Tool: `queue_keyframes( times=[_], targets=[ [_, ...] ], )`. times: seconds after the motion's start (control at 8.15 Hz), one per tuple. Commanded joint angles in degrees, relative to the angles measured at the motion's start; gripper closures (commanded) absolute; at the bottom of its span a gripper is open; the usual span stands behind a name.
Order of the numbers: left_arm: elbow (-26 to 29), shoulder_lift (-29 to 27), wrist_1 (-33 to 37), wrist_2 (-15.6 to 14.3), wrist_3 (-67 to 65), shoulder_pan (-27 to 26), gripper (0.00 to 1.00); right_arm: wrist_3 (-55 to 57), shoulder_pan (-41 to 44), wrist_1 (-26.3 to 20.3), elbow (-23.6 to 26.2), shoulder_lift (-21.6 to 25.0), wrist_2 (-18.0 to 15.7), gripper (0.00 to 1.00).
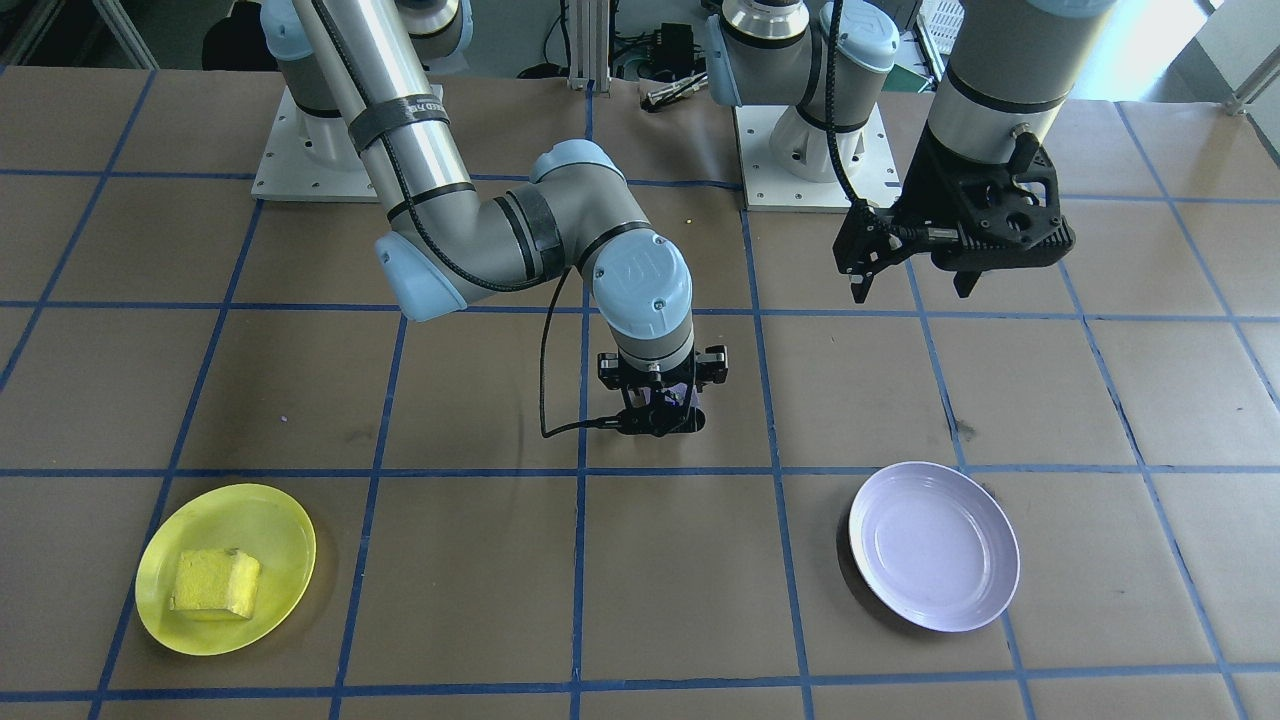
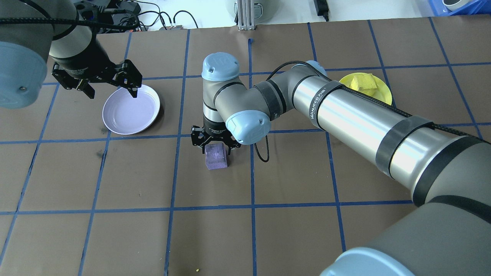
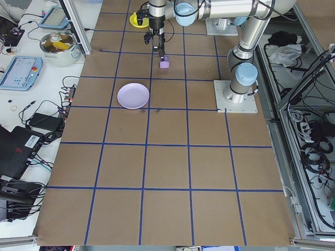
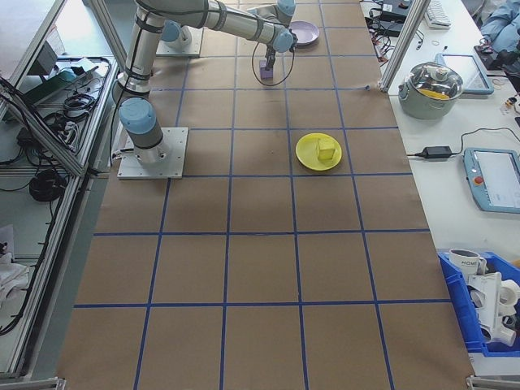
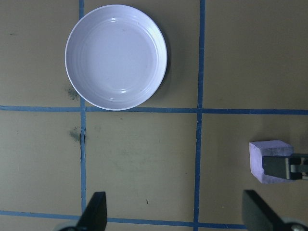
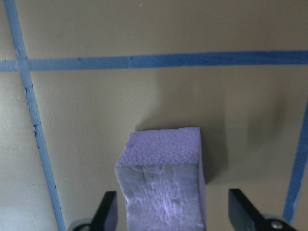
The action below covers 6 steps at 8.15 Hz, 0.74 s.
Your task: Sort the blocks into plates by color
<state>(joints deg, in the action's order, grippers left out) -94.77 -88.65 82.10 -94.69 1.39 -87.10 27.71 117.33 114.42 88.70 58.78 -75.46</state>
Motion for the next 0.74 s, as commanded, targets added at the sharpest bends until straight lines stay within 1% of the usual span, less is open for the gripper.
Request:
queue_keyframes(
  times=[0.0, 0.12, 0.25, 0.37, 0.49, 0.61],
  targets=[
    [-0.15, -0.99, -0.27, 0.56, -1.12, -0.17, 0.00, -1.68, -6.38, -5.48, -0.11, 6.41, -0.82, 0.00],
    [-0.59, -2.30, -0.71, 1.17, -2.00, -1.30, 0.00, -1.78, -9.55, -9.09, 0.24, 10.09, -2.65, 0.00],
    [-1.12, -3.36, -0.80, 5.96, -5.14, -2.97, 0.00, -2.04, -13.15, -12.78, 0.33, 12.74, -8.59, 0.00],
    [-1.30, -4.41, -0.89, 9.06, -6.39, -4.90, 0.00, -3.26, -16.31, -16.30, 0.33, 15.03, -12.91, 0.00],
    [-1.38, -6.07, -0.89, 9.61, -6.32, -6.40, 0.00, -5.36, -18.52, -20.08, 0.33, 17.40, -13.39, 0.00],
    [-1.82, -8.09, -0.98, 9.61, -6.58, -7.98, 0.00, -8.87, -20.46, -24.99, 0.42, 20.90, -15.48, 0.00]
  ],
)
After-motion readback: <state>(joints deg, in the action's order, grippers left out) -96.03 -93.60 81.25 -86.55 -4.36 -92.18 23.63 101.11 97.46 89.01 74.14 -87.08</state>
